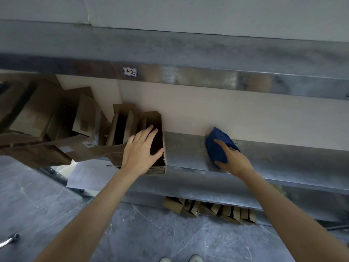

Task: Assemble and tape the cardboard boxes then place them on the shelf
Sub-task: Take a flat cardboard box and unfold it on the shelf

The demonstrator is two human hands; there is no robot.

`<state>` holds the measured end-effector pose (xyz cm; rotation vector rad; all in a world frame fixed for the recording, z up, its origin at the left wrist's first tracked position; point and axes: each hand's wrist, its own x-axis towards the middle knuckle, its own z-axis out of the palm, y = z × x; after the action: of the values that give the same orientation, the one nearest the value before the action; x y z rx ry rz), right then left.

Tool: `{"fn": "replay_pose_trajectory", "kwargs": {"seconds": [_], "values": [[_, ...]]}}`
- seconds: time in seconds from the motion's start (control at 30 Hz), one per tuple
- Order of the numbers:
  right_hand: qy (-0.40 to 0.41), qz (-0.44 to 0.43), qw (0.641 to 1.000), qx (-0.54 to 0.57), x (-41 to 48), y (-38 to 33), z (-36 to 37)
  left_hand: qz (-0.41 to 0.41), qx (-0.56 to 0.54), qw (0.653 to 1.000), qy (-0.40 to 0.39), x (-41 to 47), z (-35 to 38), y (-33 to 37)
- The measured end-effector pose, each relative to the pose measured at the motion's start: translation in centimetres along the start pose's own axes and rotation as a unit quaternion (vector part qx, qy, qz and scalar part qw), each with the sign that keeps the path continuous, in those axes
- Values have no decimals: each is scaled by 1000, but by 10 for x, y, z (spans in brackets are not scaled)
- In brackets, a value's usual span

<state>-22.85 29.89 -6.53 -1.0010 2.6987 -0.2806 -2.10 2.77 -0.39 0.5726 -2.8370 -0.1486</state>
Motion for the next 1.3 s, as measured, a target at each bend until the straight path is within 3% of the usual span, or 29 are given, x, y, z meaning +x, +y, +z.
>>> {"fn": "replay_pose_trajectory", "kwargs": {"seconds": [0.17,0.3,0.6,0.73,0.93,1.3], "values": [[107,55,993,-23,1,-22,-15,-8,-21,1000,-5,-8,-2,-9],[160,-12,987,7,5,-60,-25,-11,-54,998,-11,-14,-2,-13],[85,-163,967,175,13,-166,-8,6,-80,997,-2,-31,1,-17],[56,-167,962,208,15,-186,1,2,-97,995,0,-35,1,-15],[19,-133,976,173,13,-191,9,-23,-139,990,-11,-47,15,-15],[63,-116,983,124,2,-174,9,-102,-275,956,-21,-46,37,-11]]}}
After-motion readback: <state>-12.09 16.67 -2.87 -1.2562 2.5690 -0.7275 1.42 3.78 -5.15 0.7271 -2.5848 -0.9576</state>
